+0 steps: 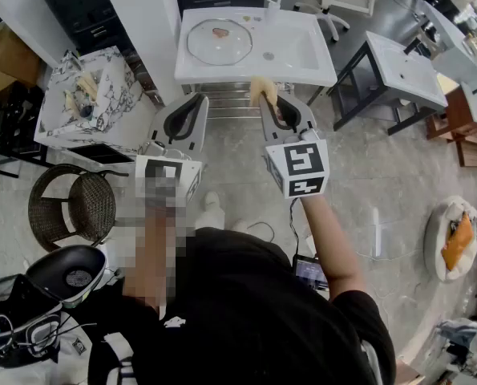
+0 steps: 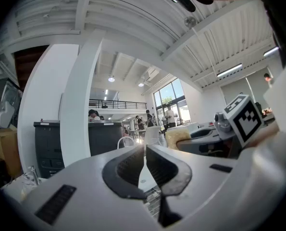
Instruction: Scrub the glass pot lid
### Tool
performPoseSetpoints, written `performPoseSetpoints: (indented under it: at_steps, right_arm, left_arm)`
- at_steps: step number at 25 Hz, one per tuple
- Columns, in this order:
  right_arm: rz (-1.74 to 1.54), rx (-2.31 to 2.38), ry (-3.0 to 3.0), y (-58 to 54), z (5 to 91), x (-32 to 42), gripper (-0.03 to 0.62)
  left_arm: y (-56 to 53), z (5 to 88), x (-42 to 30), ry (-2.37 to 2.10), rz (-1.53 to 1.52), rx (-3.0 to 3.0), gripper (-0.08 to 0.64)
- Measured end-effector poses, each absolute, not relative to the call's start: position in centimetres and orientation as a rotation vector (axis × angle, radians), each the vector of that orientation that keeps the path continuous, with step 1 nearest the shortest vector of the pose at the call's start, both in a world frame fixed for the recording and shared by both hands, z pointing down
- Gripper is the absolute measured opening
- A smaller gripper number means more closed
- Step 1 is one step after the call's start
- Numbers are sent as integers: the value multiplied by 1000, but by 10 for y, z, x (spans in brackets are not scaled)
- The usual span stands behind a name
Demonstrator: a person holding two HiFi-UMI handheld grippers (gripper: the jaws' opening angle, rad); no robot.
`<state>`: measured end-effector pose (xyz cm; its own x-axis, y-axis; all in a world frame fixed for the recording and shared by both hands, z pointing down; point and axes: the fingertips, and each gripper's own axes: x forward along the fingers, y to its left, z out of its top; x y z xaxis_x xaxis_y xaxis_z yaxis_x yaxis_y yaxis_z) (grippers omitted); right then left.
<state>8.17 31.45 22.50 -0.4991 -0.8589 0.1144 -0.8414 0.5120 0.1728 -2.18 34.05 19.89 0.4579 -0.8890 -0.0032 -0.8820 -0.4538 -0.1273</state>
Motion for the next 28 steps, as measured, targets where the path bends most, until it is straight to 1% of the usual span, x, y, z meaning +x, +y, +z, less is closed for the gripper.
performPoseSetpoints:
  at_steps: [14, 28]
  right_arm:
    - [-107, 1416, -2581, 326, 233, 87, 21]
    - [-117, 1400, -2585, 265, 242, 74, 21]
  left_arm:
    - [348, 199, -16, 1579, -83, -2593, 14]
    - [289, 208, -32, 1603, -74, -2589, 14]
